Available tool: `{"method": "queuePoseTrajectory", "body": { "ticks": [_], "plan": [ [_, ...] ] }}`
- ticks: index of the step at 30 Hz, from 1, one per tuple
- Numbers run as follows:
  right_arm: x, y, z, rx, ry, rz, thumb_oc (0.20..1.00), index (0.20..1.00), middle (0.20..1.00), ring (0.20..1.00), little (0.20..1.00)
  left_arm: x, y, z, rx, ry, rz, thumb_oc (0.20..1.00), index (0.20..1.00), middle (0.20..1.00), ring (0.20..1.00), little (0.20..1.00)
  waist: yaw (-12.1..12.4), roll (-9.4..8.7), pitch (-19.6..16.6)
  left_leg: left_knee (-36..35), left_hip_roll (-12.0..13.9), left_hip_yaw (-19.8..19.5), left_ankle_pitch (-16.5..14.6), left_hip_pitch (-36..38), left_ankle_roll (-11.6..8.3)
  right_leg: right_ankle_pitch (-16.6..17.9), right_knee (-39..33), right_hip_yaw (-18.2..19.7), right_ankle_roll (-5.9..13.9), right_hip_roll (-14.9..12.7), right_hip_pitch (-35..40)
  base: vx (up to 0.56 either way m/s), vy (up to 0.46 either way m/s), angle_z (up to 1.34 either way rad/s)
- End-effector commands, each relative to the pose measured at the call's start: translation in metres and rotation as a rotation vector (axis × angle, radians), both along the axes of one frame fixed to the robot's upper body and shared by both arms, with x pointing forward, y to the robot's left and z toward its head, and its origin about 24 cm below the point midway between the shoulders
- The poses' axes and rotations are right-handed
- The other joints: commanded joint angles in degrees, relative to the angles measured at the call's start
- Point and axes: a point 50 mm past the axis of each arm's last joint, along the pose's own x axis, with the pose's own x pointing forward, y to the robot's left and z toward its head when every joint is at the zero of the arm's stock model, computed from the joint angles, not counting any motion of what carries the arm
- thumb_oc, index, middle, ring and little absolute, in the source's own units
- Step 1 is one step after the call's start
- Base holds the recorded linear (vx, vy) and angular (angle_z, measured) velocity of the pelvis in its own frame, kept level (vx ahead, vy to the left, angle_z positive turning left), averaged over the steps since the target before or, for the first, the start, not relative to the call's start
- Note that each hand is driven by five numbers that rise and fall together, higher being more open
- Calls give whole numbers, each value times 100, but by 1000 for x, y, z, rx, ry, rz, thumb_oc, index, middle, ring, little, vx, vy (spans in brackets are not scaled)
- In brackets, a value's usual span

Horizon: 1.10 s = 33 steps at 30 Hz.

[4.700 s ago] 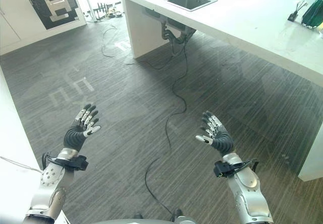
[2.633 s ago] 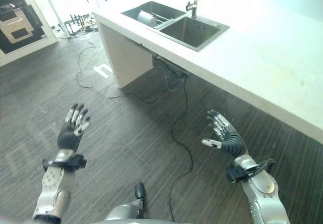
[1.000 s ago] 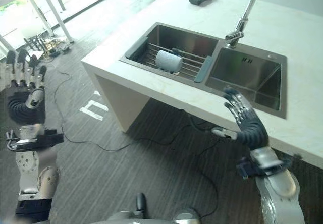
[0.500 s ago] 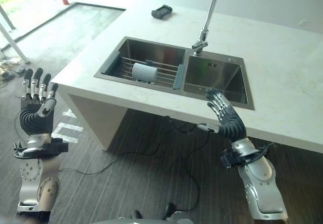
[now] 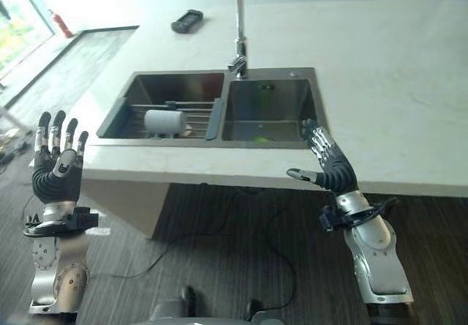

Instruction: Place the dishes in the dishwasher.

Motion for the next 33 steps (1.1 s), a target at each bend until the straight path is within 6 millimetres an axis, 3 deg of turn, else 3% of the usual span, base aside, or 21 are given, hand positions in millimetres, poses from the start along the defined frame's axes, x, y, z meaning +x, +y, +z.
{"method": "queuePoseTrajectory", "body": {
  "ticks": [1, 2, 7, 10, 11, 13, 16, 20, 23, 24, 25, 28, 33],
  "plan": [
    [-8, 2, 29, -35, -141, 62, 1000, 1000, 1000, 1000, 1000, -15, 8, 20, 15, -138, 30, 1000, 1000, 1000, 1000, 1000, 310, -47, -156, 81, 121, -188, 491, -10, -242, -348, -8, 159, 808, -425, 158, 156, 252, -48],
    [-9, 1, 31, -48, -140, 55, 1000, 1000, 1000, 1000, 1000, -16, 8, 18, 1, -134, 17, 1000, 1000, 1000, 1000, 1000, 341, -24, -114, 81, 239, -226, 635, -197, -304, -402, -8, 181, 792, -426, 223, 142, 266, -59],
    [-11, 0, 36, -45, -155, 60, 1000, 1000, 1000, 1000, 1000, -14, 9, 20, -8, -147, -4, 1000, 1000, 1000, 1000, 1000, 327, -64, -136, 81, 219, -125, 344, -26, -231, -378, -8, 68, 964, -702, 378, 137, 308, -38],
    [-13, -1, 36, -18, -151, 48, 1000, 1000, 1000, 1000, 1000, -10, 7, 29, 27, -194, -27, 1000, 1000, 1000, 1000, 1000, 338, -136, -232, 81, 6, -144, 137, 160, -136, -314, -8, -34, 1156, -931, 501, 180, 357, -33],
    [-14, 1, 34, 7, -152, 36, 1000, 1000, 1000, 1000, 1000, -4, 2, 40, 62, -228, -55, 1000, 1000, 1000, 1000, 1000, 342, -239, -279, 81, -178, -183, -10, 305, -26, -190, -4, -118, 1330, -1168, 560, 235, 420, 1],
    [-13, 1, 33, 6, -155, 17, 1000, 1000, 1000, 1000, 1000, 0, 0, 45, 81, -241, -74, 1000, 1000, 1000, 1000, 1000, 364, -300, -275, 81, -316, -242, -102, 386, 91, -161, 111, -146, 1413, -1311, 566, 179, 351, 19],
    [-12, -1, 34, 19, -162, -3, 1000, 1000, 1000, 1000, 1000, 4, -7, 53, 116, -248, -153, 1000, 1000, 1000, 1000, 1000, 403, -368, -269, 81, -534, -348, -188, 456, 305, -206, 607, -85, 1400, -1398, 381, 129, 280, 10],
    [-13, 1, 30, 24, -173, -22, 1000, 1000, 1000, 1000, 1000, 12, -17, 55, 137, -232, -223, 1000, 1000, 1000, 1000, 1000, 295, -394, -216, 81, -737, -257, -237, 507, 571, 108, 1841, 80, 1353, -1287, -257, 119, 201, 18],
    [-11, 0, 33, 30, -208, -58, 1000, 1000, 1000, 1000, 1000, 9, -24, 64, 185, -291, -263, 1000, 1000, 1000, 1000, 1000, 243, -378, -163, 81, -713, -193, -285, 515, 512, -8, 1195, 49, 1252, -1194, -514, 93, -85, 5],
    [-9, 3, 37, 41, -232, -49, 1000, 1000, 1000, 1000, 1000, 8, -26, 68, 202, -313, -277, 1000, 1000, 1000, 1000, 1000, 231, -402, -105, 81, -678, -137, -373, 556, 456, 425, 663, -97, 1339, -1380, -611, 69, -307, 3],
    [-8, 7, 39, 47, -243, -41, 1000, 1000, 1000, 1000, 1000, 7, -26, 70, 207, -330, -281, 1000, 1000, 1000, 1000, 1000, 209, -397, -57, 81, -624, -113, -421, 591, 444, 608, 590, -39, 1404, -1449, -705, 55, -451, -7],
    [-2, 8, 41, 67, -217, -54, 1000, 1000, 1000, 1000, 1000, 12, -36, 59, 237, -238, -324, 1000, 1000, 1000, 1000, 1000, 252, -440, -190, 81, -471, -38, -498, 642, 397, 529, 23, -137, 1470, -1293, -439, 16, -274, 28],
    [-4, 7, 39, 118, -181, -32, 1000, 1000, 1000, 1000, 1000, 3, -28, 60, 293, -256, -250, 1000, 1000, 1000, 1000, 1000, 245, -389, -326, 81, -295, 235, -478, 723, 274, 353, -8, -320, 1405, -1234, -311, 14, -153, -12]
  ]
}}
